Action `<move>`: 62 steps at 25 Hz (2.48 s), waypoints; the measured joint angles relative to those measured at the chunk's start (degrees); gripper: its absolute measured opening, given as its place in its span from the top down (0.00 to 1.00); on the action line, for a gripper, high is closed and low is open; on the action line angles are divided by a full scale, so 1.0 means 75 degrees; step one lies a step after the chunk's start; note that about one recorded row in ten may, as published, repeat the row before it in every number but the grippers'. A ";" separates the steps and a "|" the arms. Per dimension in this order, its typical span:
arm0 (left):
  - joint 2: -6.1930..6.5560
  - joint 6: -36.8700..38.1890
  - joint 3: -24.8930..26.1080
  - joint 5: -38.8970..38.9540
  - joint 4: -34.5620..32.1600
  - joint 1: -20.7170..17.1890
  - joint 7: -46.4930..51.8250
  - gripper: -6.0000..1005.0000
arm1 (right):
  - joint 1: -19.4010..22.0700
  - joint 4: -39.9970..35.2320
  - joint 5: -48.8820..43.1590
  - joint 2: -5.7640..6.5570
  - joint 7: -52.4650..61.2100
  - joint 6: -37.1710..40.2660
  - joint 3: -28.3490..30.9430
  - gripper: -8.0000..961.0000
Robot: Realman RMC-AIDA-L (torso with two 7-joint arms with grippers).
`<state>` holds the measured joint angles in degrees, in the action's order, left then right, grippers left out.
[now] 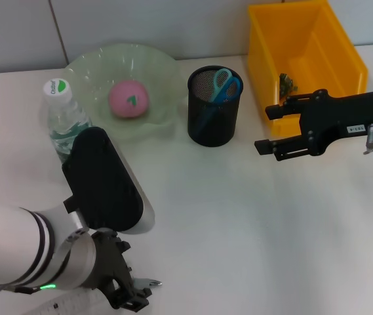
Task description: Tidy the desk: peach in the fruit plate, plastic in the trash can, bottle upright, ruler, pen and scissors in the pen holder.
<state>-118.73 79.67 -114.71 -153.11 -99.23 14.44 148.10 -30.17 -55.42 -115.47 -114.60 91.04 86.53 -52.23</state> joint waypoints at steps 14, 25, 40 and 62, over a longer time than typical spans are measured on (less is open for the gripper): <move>-0.0001 -0.0329 -0.0244 -0.0220 0.0334 -0.0043 -0.0045 0.27 | -0.0009 -0.0006 -0.0129 -0.0024 -0.0012 -0.0037 0.0003 0.18; 0.0010 -0.0308 -0.0249 -0.0464 0.0327 -0.0017 -0.0066 0.27 | -0.0023 -0.0013 -0.0168 -0.0024 -0.0021 -0.0124 0.0003 0.18; 0.0014 -0.0033 -0.0184 -0.0621 0.0246 0.0101 -0.0074 0.28 | -0.0092 -0.0007 -0.0178 -0.0024 -0.0021 -0.0154 0.0003 0.18; 0.0006 0.0178 -0.0249 -0.0537 0.0303 0.0198 -0.0283 0.31 | -0.0161 -0.0028 -0.0179 -0.0059 -0.0021 -0.0217 0.0003 0.18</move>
<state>-118.69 81.00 -116.58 -157.14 -96.96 15.93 145.98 -31.38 -55.63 -116.81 -115.04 90.88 84.90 -52.21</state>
